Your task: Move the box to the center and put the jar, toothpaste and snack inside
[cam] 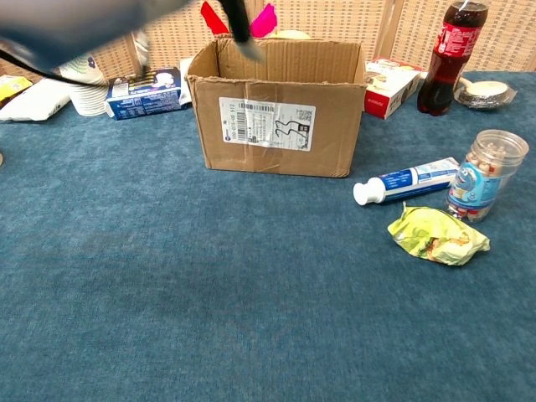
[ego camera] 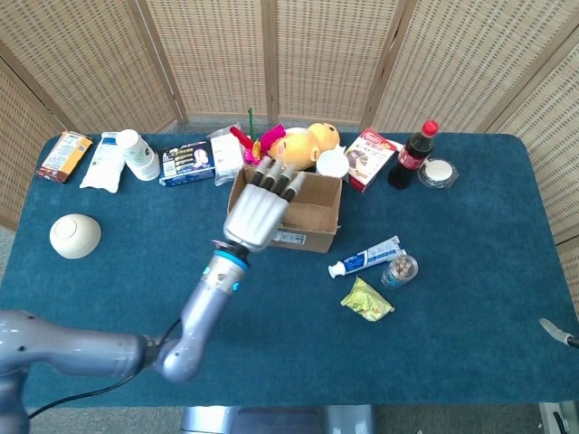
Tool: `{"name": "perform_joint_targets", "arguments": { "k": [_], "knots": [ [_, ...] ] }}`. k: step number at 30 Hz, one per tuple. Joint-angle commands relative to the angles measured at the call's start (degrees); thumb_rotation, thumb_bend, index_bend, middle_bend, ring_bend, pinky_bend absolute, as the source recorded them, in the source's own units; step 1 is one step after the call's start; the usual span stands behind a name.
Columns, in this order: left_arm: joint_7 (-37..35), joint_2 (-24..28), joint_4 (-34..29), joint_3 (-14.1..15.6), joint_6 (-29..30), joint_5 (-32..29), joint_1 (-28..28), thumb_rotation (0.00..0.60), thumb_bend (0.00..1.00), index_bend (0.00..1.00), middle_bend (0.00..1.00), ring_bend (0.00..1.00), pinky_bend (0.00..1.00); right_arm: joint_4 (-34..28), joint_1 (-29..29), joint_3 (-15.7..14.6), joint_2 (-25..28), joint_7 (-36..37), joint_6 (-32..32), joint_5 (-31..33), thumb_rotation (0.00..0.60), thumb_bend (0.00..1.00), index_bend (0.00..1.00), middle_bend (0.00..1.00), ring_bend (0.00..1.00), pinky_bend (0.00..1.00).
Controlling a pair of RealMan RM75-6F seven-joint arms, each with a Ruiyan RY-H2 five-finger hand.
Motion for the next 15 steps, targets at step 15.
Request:
{"name": "perform_joint_targets", "arguments": {
  "k": [15],
  "knots": [
    [-29.7,31.5,-8.7,10.6,0.8,15.9,24.0,0.600,0.24,0.00,0.00,0.00,0.06,-0.7,3.3,-3.8,-0.5,0.2,-6.5,-4.9,0.600,0.00,0.00,0.00,0.00,0.03]
  ]
}}
